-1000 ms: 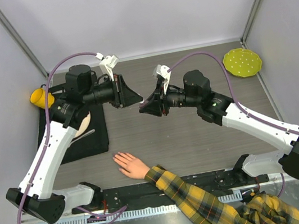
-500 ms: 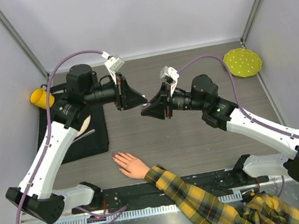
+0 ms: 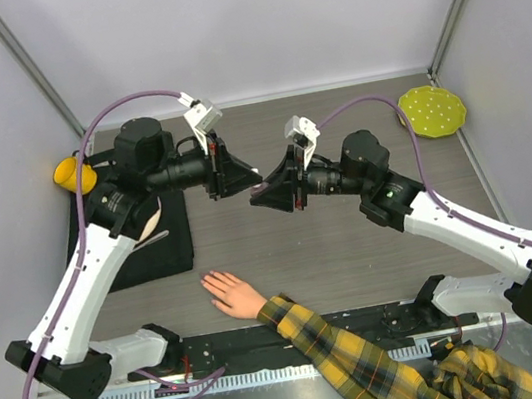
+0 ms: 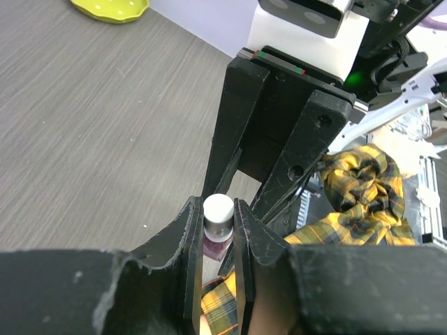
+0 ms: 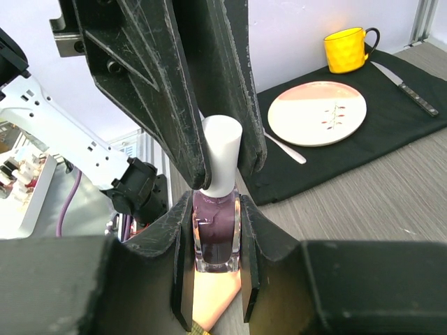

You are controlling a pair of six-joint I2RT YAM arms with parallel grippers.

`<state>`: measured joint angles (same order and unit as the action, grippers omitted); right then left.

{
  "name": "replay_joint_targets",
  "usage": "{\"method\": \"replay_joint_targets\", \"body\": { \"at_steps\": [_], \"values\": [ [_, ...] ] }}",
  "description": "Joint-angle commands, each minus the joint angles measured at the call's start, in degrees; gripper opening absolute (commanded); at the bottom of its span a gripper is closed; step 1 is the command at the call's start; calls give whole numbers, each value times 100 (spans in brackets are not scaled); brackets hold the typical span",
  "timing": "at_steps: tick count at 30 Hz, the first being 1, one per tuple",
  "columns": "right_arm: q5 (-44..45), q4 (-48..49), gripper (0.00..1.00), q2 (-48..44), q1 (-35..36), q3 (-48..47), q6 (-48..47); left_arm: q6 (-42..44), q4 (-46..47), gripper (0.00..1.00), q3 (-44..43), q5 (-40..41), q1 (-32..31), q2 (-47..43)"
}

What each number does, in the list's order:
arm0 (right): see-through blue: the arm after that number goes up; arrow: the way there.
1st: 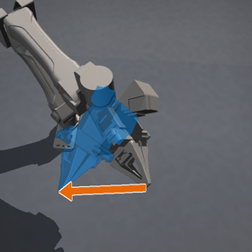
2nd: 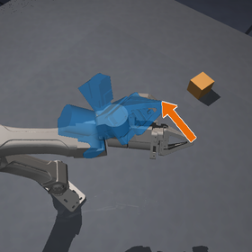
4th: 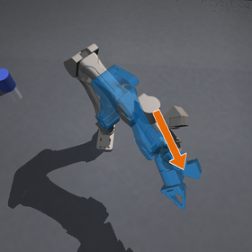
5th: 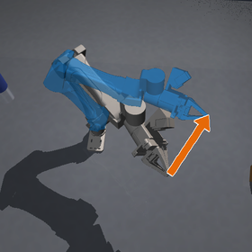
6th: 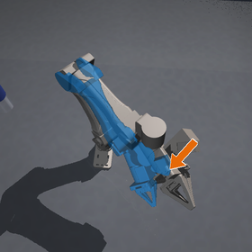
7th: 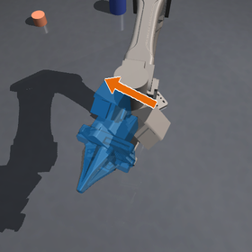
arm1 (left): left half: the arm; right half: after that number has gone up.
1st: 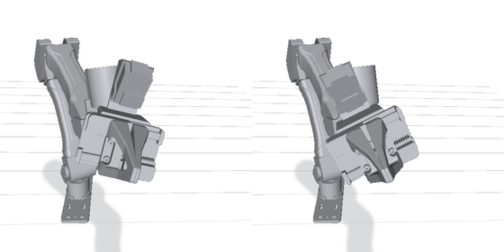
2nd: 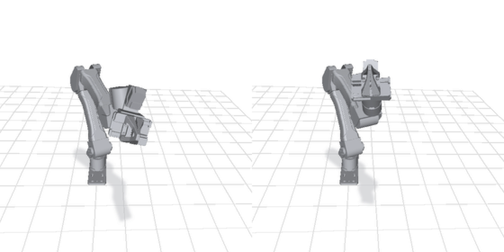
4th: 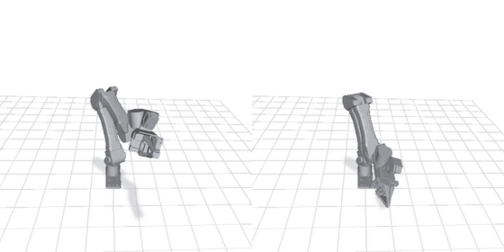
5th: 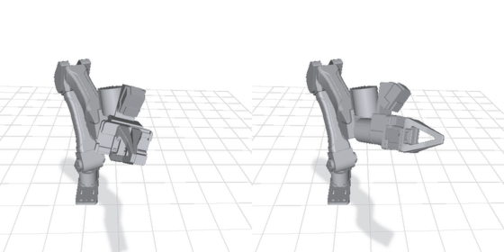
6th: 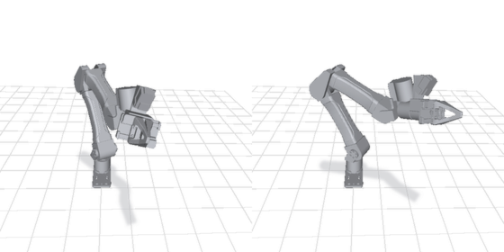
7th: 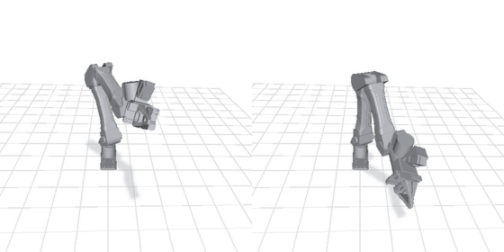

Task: Paint the nails

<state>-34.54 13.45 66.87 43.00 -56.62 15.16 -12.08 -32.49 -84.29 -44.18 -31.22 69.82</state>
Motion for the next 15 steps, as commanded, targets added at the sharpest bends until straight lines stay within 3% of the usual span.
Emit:
{"method": "replay_joint_targets", "body": {
  "at_steps": [1, 3, 5, 7, 9, 15],
  "values": [
    [123, 887, 1, -227, 6, -499, -48, -198, -373, 12, -44, 480, -103, -47],
    [202, 887, 1, -262, 6, -438, -57, -339, -223, 21, -17, 551, -103, -117],
    [255, 896, 1, -297, -2, -394, -101, -435, -170, 24, 0, 674, -103, -162],
    [386, 931, 1, -332, 6, -367, -118, -489, -91, 18, 27, 779, -112, -223],
    [518, 1062, 1, -420, -2, -262, -57, -603, 92, 6, 123, 832, -103, -267],
    [704, 2037, 1, -404, 6, -24, 575, -893, 717, 0, 563, 613, -103, -452]
  ]
}}
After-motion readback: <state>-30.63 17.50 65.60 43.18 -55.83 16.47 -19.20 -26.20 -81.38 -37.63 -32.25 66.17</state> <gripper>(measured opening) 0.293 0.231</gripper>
